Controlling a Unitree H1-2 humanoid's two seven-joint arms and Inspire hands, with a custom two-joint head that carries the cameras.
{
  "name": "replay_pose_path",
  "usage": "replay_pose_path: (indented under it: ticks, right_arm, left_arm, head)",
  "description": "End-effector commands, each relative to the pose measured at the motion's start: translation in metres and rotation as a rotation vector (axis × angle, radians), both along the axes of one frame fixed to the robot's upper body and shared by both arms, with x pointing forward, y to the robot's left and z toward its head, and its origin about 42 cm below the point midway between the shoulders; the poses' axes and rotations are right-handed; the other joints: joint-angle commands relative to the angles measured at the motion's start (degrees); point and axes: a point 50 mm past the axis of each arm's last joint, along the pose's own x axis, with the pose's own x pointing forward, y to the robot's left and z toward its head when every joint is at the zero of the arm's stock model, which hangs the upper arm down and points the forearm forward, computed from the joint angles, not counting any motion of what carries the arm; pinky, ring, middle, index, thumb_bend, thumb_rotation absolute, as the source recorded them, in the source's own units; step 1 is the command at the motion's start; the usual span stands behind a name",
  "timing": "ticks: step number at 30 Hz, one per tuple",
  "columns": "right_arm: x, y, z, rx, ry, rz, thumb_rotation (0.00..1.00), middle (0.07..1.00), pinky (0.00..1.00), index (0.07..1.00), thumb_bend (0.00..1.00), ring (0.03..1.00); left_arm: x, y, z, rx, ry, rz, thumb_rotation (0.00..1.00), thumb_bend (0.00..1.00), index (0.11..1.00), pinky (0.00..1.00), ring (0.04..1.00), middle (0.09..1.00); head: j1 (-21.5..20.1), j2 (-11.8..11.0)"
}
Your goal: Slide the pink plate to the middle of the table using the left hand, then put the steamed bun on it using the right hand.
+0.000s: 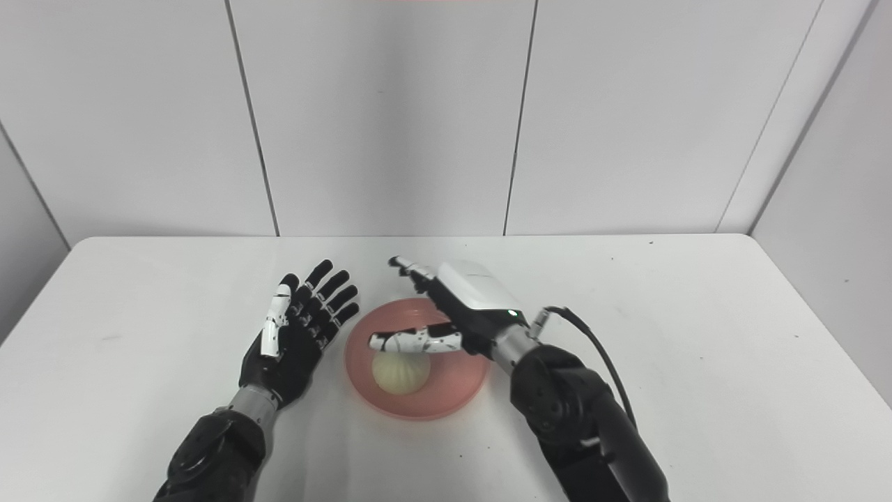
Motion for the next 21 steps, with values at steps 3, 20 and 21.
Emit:
replay_pose_path:
  ticks: [3, 20, 21]
  right_arm:
    - [0.003, -0.009, 0.01, 0.168, -0.143, 0.001, 1.0, 0.983, 0.88, 0.988, 0.66, 0.951]
    - [0.007, -0.046, -0.048, 0.703, -0.383, -0.174, 1.0, 1.0, 1.0, 1.0, 0.5, 1.0]
    - [0.008, -0.048, -0.052, 0.715, -0.37, -0.187, 1.0, 1.0, 1.0, 1.0, 0.51, 1.0]
  left_arm:
    - [-0.035, 0.012, -0.06, 0.071, 0.263, -0.021, 1.0, 0.45, 0.953, 0.94, 0.933, 0.952]
    - [-0.046, 0.022, -0.04, 0.152, 0.11, 0.129, 1.0, 0.42, 0.96, 0.96, 0.942, 0.954]
    - [-0.048, 0.021, -0.037, 0.168, 0.093, 0.143, 1.0, 0.41, 0.964, 0.97, 0.948, 0.962]
  head:
    - [-0.3, -0.1]
    - [-1.3, -1.0]
    - [-1.3, -1.0]
